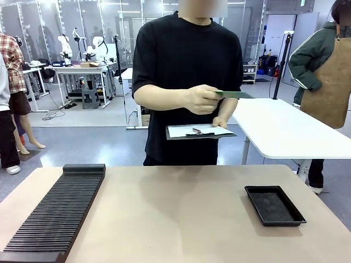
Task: Inspect the PCB.
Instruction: Pick up the Blank PCB that the human is holding.
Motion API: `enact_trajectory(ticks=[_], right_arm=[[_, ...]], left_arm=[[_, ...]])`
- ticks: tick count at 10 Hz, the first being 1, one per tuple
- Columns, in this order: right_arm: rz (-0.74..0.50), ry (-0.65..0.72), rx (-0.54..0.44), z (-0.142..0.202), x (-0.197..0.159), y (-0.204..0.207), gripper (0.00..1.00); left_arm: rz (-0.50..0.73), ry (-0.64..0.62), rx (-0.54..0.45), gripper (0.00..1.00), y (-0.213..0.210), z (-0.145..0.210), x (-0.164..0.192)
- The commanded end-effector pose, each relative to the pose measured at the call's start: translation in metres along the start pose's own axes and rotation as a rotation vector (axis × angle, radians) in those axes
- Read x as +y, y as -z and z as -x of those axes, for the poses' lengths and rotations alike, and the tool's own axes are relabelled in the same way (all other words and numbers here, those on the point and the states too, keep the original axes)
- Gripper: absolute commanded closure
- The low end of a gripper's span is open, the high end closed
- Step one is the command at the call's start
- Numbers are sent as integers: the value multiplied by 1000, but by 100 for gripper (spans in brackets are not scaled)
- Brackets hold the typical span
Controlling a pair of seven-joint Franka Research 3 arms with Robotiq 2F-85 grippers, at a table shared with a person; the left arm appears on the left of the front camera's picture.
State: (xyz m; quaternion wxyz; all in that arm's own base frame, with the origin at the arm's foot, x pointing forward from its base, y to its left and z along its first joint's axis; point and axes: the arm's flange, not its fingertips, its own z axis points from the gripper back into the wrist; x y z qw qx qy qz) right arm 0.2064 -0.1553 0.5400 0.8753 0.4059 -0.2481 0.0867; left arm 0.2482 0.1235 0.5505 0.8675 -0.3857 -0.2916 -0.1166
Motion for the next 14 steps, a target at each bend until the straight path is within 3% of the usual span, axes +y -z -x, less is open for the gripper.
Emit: enact_trajectory(ticks=[1, 12, 14], right_arm=[[-12, -17, -6, 0, 1, -1, 0], [0, 0, 0, 0, 0, 0, 0], [-95, 90, 28, -11, 6, 1, 0]], left_arm=[[-3, 0, 2, 0, 0, 0, 0], [-3, 0, 2, 0, 0, 0, 0], [-3, 0, 2, 0, 0, 0, 0]])
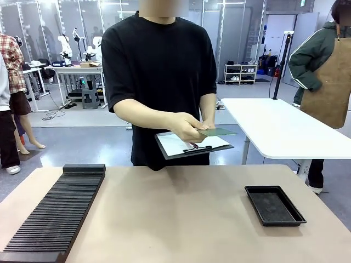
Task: Inspect the PCB.
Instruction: Pick up the Blank PCB that the human is holding.
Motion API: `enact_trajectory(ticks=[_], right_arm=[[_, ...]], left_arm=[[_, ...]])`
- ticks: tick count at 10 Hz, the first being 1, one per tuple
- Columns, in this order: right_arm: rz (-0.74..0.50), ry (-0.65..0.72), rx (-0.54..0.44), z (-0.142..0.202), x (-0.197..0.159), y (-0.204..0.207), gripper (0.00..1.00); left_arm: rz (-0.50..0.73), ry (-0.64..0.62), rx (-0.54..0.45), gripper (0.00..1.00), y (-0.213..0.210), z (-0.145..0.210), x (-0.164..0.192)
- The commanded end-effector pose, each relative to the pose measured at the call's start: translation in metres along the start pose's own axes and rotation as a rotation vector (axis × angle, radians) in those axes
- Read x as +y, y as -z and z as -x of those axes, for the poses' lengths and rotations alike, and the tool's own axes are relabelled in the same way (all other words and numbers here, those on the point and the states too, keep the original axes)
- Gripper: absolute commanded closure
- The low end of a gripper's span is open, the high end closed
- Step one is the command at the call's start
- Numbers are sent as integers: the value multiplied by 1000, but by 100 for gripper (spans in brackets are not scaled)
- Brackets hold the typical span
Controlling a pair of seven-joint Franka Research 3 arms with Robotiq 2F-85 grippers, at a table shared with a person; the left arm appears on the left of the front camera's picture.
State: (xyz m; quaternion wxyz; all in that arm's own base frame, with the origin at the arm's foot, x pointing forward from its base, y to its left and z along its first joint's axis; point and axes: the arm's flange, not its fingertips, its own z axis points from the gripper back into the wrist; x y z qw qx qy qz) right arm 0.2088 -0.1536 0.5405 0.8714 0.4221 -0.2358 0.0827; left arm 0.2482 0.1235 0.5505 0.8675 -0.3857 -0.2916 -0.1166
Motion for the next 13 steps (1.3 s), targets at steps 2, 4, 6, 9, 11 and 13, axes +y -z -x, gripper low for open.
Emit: enact_trajectory(ticks=[2, 4, 6, 9, 11, 13], right_arm=[[-249, 253, 108, -23, 16, 26, 0], [-384, 373, 182, -37, 20, 66, 0], [-514, 496, 207, -49, 23, 110, 0], [-587, 610, 241, -68, 22, 165, 0], [-592, 671, 267, -79, 19, 191, 0], [-587, 716, 280, -87, 19, 210, 0]], left_arm=[[-3, 0, 2, 0, 0, 0, 0], [-3, 0, 2, 0, 0, 0, 0], [-3, 0, 2, 0, 0, 0, 0], [-3, 0, 2, 0, 0, 0, 0], [-3, 0, 2, 0, 0, 0, 0], [-3, 0, 2, 0, 0, 0, 0]])
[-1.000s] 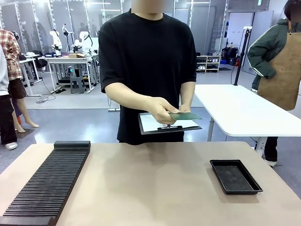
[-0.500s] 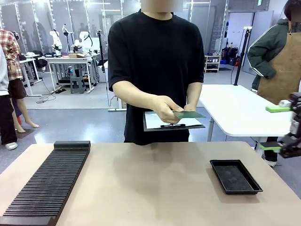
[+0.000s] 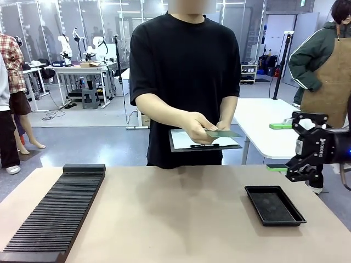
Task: Inspect the PCB.
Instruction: Pick up the Blank PCB that the human is holding.
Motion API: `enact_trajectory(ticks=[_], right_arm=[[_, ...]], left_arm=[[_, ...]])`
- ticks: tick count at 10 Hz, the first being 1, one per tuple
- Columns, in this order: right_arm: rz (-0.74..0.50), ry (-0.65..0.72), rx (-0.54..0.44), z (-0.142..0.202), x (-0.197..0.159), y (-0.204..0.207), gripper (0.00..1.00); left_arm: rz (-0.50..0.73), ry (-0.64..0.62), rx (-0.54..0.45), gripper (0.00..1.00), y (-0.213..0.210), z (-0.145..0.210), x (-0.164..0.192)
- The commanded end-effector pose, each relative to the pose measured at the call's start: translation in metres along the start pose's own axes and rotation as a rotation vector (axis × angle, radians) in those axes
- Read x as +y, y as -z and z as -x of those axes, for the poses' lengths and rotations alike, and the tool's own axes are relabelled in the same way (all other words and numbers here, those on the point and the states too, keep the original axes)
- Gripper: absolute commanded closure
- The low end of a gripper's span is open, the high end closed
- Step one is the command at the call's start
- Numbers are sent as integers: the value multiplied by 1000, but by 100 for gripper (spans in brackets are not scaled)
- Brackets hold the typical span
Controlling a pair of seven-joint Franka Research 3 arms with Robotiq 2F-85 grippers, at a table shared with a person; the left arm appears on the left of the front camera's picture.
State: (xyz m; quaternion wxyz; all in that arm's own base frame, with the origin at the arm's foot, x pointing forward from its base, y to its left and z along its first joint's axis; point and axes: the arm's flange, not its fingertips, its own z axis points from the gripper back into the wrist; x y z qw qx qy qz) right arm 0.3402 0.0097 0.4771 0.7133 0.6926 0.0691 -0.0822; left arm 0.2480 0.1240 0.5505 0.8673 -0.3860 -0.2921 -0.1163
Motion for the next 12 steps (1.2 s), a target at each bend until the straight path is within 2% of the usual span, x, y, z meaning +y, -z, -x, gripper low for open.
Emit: enact_trajectory(ticks=[1, 11, 12], right_arm=[[-5, 53, -3, -21, 10, 15, 0], [-16, 168, 71, -80, 15, 81, 0], [-17, 164, 78, -80, 15, 83, 19]], left_arm=[[-3, 1, 3, 0, 0, 0, 0], [-3, 1, 3, 0, 0, 0, 0], [-3, 1, 3, 0, 0, 0, 0]])
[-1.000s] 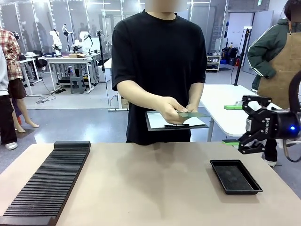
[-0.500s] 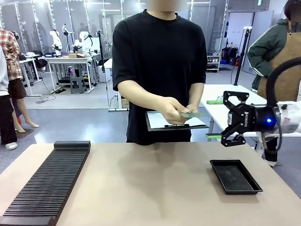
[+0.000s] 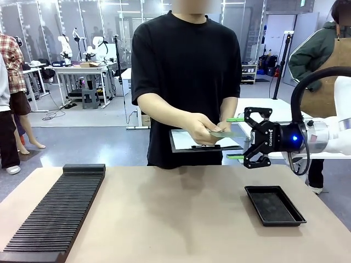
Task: Inspect the PCB.
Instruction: Pick up the Blank PCB that the human is holding.
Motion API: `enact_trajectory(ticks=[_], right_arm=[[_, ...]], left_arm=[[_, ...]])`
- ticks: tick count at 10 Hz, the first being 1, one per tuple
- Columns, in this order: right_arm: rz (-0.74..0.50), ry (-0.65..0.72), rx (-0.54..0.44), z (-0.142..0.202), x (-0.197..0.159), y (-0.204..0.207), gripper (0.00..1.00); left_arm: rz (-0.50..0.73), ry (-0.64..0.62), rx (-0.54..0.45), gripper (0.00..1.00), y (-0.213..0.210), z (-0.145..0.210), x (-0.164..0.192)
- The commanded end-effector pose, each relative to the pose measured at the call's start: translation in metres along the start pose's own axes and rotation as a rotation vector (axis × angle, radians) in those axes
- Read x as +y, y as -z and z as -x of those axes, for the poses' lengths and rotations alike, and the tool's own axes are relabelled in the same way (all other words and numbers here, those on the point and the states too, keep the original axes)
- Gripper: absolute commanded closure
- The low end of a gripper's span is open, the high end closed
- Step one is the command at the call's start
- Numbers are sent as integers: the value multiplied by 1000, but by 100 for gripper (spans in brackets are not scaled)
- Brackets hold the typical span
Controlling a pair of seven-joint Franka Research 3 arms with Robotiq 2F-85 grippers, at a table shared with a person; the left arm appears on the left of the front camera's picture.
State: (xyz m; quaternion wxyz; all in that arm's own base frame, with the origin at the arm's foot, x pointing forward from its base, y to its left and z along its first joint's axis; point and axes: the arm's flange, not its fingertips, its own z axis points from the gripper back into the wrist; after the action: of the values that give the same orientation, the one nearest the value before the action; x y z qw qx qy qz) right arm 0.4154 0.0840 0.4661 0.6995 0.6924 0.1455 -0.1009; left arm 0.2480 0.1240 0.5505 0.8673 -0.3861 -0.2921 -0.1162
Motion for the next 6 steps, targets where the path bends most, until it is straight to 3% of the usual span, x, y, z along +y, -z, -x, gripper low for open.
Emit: enact_trajectory(ticks=[1, 2, 3, 4, 5, 6], right_arm=[[-12, 22, 4, -6, 9, 7, 52], [-14, 21, 9, -7, 8, 7, 79], [-19, 17, 9, -8, 9, 6, 100], [-22, 15, 11, -8, 9, 7, 100], [-19, 18, 14, -9, 9, 8, 88], [-17, 19, 16, -9, 8, 8, 98]], left_arm=[[-4, 1, 3, 0, 0, 0, 0], [-4, 1, 3, 0, 0, 0, 0], [-4, 1, 3, 0, 0, 0, 0], [-4, 1, 3, 0, 0, 0, 0], [-4, 1, 3, 0, 0, 0, 0], [-4, 1, 3, 0, 0, 0, 0]])
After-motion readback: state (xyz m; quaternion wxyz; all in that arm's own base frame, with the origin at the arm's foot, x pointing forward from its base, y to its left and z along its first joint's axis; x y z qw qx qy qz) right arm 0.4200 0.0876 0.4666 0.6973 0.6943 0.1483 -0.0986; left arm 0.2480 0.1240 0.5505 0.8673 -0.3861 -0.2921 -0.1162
